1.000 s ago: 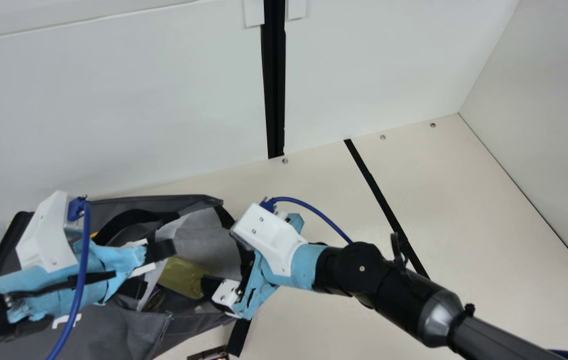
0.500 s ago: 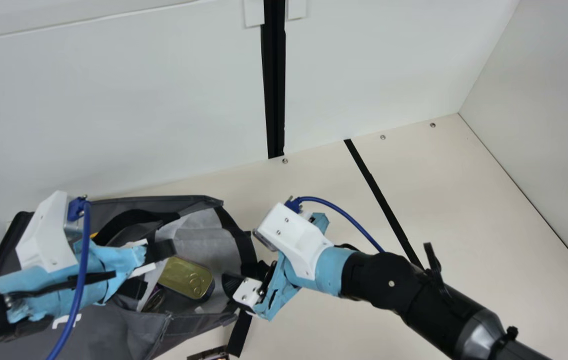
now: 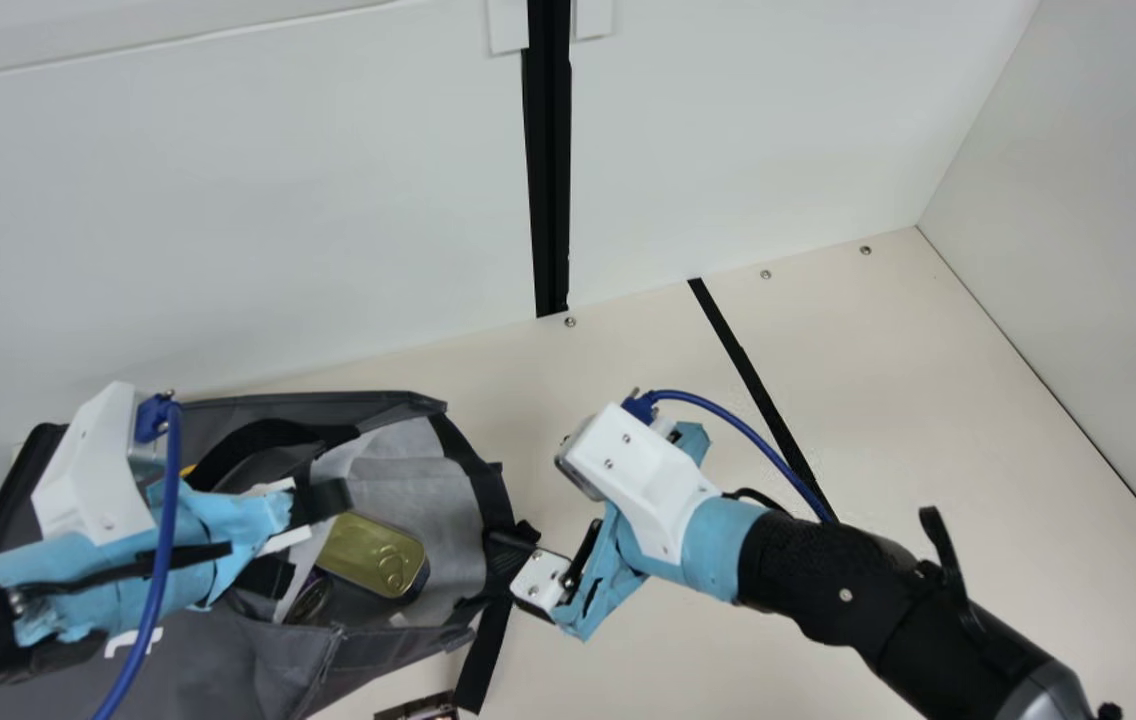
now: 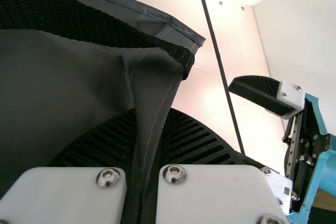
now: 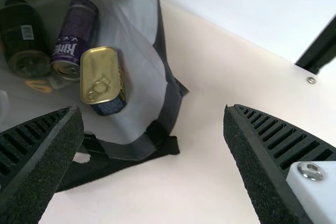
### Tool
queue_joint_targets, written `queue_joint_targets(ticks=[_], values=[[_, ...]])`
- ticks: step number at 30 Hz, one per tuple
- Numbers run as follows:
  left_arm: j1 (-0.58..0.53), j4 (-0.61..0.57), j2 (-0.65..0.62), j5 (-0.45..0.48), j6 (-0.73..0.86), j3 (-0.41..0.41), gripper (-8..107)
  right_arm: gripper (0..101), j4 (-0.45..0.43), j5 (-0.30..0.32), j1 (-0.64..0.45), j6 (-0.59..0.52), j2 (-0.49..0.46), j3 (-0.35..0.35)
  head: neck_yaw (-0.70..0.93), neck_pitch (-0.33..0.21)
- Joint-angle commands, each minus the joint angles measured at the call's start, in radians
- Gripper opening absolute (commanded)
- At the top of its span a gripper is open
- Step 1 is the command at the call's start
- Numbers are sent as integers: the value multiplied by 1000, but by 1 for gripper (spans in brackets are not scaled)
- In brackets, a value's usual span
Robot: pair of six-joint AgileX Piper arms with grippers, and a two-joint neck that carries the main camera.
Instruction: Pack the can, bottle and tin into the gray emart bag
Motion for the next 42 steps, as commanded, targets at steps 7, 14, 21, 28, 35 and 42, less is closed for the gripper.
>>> queue_joint_targets(ticks=[7, 14, 21, 28, 35, 42], values=[[0, 0, 0, 0, 0, 0, 10, 91, -89, 1, -42, 64, -51, 17, -1, -23], [0, 0, 0, 0, 0, 0, 10, 91, -155, 10, -89, 115, -81, 15, -1, -23], [0, 0, 0, 0, 0, 0, 10, 91, -185, 20, -161, 140, -97, 0, -1, -23], [0, 0, 0, 0, 0, 0, 10, 91, -188, 41, -240, 126, -112, -14, -1, -23], [0, 0, 0, 0, 0, 0, 10, 91, -174, 64, -318, 84, -129, -18, -1, -23], [0, 0, 0, 0, 0, 0, 10, 91, -169, 81, -390, 46, -149, -14, -1, -23]])
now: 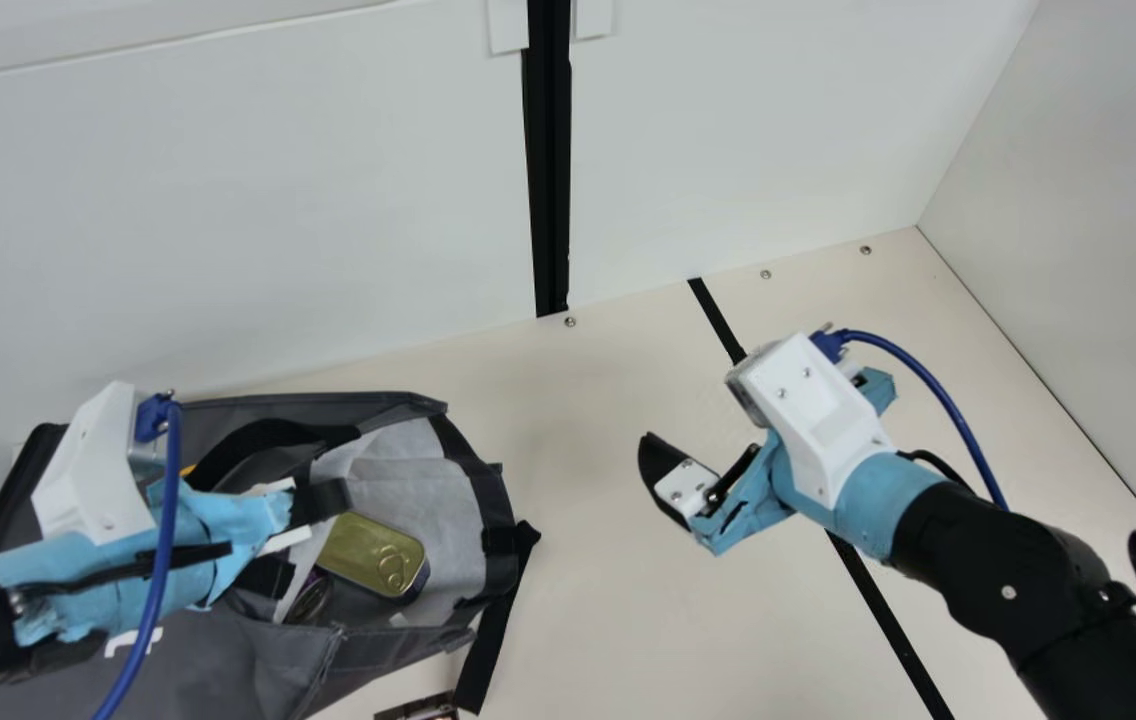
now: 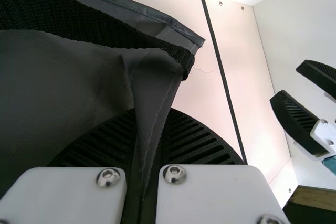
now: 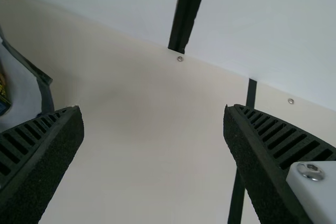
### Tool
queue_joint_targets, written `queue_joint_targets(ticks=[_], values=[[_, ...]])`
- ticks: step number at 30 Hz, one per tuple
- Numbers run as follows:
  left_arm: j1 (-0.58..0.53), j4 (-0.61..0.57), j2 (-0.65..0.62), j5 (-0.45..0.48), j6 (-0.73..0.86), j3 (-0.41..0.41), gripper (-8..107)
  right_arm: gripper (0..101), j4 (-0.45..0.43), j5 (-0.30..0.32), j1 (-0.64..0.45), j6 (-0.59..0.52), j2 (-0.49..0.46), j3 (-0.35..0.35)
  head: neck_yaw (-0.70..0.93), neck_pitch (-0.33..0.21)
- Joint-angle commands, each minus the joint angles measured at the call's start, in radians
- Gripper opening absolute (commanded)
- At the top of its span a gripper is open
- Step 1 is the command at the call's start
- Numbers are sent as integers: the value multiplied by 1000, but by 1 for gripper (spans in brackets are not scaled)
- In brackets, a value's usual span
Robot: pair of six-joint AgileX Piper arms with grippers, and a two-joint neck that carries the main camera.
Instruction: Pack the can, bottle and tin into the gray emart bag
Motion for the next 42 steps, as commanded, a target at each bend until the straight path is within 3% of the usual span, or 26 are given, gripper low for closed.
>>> queue_joint_targets(ticks=[1, 13, 25, 42], values=[[0, 0, 0, 0, 0, 0, 10, 91, 0, 2, -18, -6, -4, 1, -2, -23], [0, 0, 0, 0, 0, 0, 10, 91, -94, -21, -101, 40, -61, 33, -2, -23], [0, 0, 0, 0, 0, 0, 10, 91, -293, -40, -170, 213, -123, 61, -2, -23], [0, 0, 0, 0, 0, 0, 10, 91, -592, -17, -225, 469, -189, 53, -2, -23]])
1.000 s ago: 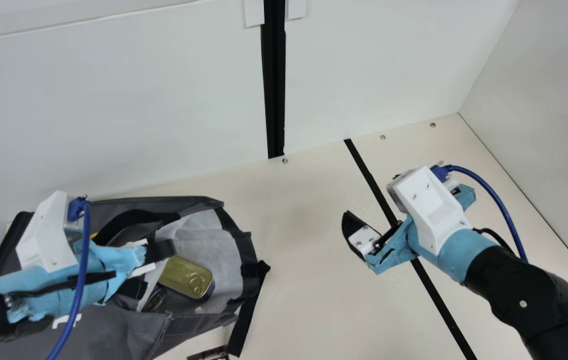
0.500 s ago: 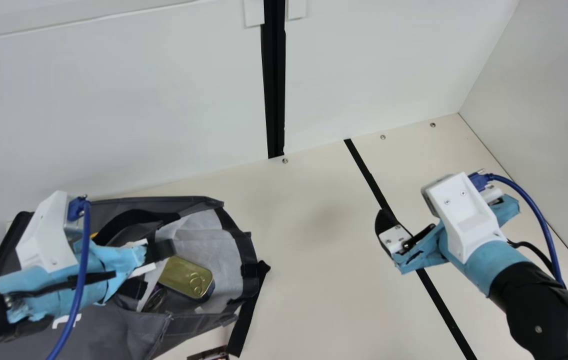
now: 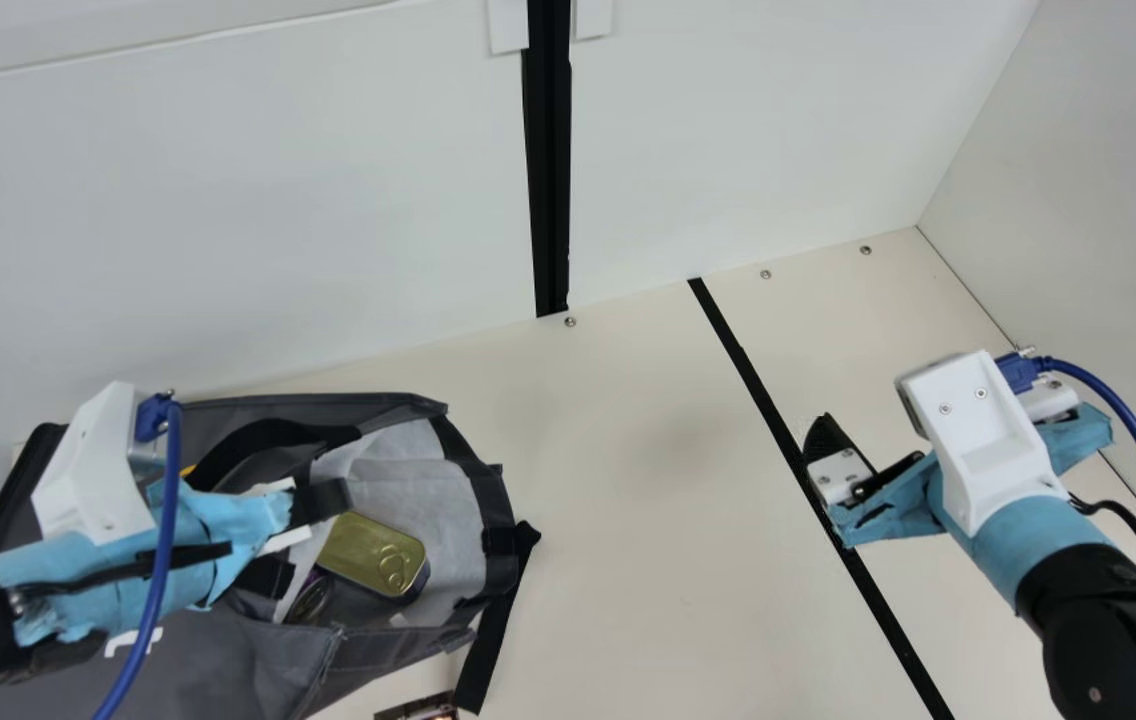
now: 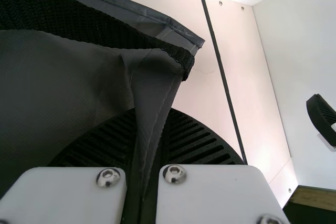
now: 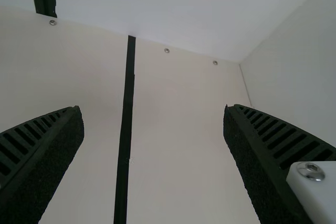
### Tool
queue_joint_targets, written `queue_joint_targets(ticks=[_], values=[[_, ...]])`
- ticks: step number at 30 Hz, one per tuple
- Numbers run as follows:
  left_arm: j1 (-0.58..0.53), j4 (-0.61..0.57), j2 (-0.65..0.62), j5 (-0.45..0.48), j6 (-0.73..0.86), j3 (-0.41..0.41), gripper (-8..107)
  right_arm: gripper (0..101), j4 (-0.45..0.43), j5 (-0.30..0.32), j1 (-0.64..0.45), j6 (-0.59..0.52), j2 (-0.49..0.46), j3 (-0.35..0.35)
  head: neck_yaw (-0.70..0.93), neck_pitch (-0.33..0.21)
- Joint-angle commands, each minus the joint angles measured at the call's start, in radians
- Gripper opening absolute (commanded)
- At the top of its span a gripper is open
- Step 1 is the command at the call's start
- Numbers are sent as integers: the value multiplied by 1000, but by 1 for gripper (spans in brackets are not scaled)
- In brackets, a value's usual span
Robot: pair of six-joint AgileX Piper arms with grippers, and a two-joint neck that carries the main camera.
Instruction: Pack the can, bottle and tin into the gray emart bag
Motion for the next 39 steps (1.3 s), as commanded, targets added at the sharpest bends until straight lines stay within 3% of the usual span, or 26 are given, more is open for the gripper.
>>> queue_joint_targets(ticks=[1, 21, 39], values=[[0, 0, 0, 0, 0, 0, 10, 91, -47, 6, -4, 45, -7, -6, -2, -23], [0, 0, 0, 0, 0, 0, 10, 91, -292, 183, 26, 340, -70, -117, -2, -23], [0, 0, 0, 0, 0, 0, 10, 91, -390, 324, 47, 461, -74, -231, -2, -23]])
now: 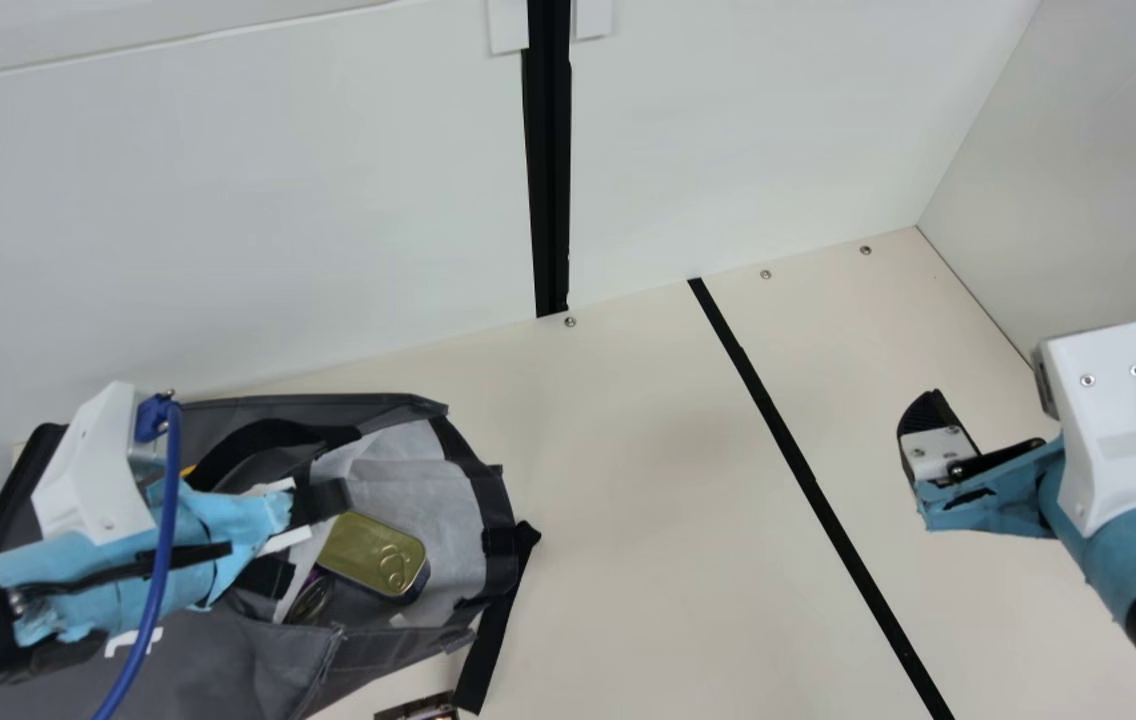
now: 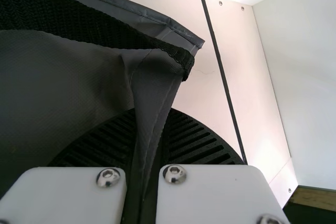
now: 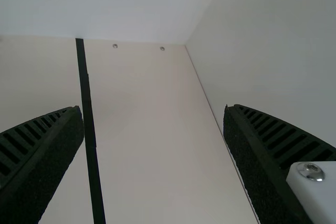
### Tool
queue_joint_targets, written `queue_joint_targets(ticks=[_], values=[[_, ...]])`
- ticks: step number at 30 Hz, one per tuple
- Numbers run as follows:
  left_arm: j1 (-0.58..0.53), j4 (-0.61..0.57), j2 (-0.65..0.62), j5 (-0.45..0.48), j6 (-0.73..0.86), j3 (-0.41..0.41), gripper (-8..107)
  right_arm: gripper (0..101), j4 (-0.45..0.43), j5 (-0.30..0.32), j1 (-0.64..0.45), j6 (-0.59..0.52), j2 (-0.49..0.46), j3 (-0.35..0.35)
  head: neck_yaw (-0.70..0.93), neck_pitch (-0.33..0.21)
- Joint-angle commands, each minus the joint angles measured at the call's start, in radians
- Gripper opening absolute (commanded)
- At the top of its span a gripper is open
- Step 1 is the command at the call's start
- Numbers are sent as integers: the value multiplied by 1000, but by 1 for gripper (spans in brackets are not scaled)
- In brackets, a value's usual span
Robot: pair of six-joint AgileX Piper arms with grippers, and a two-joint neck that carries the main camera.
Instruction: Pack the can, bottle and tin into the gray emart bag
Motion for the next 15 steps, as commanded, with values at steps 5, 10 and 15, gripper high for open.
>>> queue_joint_targets(ticks=[5, 10, 15], values=[[0, 0, 0, 0, 0, 0, 10, 91, -17, 60, -3, 27, 6, -47, -1, -23], [0, 0, 0, 0, 0, 0, 10, 91, -32, 116, -1, 44, 12, -90, -1, -23], [0, 0, 0, 0, 0, 0, 10, 91, -40, 176, 3, 55, 17, -133, -1, -23]])
